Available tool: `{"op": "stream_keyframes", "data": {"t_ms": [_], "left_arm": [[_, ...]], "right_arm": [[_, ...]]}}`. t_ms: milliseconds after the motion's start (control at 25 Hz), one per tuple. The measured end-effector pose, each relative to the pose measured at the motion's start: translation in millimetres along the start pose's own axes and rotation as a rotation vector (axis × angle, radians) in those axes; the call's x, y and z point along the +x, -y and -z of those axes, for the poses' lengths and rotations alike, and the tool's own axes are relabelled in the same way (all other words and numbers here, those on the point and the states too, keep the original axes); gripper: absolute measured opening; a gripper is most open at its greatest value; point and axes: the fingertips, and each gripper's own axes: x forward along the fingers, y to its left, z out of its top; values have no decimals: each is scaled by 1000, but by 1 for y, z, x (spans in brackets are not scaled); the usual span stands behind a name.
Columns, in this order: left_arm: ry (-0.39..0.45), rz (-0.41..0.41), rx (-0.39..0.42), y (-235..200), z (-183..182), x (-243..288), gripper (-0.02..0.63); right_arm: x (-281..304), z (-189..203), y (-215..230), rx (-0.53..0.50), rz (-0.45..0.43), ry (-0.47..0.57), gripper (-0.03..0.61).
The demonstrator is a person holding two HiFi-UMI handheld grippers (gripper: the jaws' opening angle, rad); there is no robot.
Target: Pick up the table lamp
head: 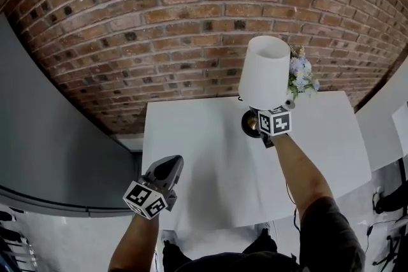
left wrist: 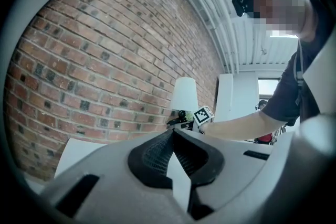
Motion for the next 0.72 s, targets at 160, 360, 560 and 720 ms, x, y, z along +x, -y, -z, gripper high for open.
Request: {"op": "stream_keyframes", "data": {"t_ms": [160,360,560,720], "left_arm": [[4,3,9,10,-21,0,5],[5,-2,34,15,-52,1,5],[30,-5,61,16,-90,1,5],[38,-2,78,18,-117,-4,5]], "right_arm": [[-22,-21,-11,-10,-25,-1,75],[-46,-53,-22,-14,-43,3,75],[-68,-94,-27,-24,-42,24,75],[-88,-124,-36,-17,-53,31,75]]}}
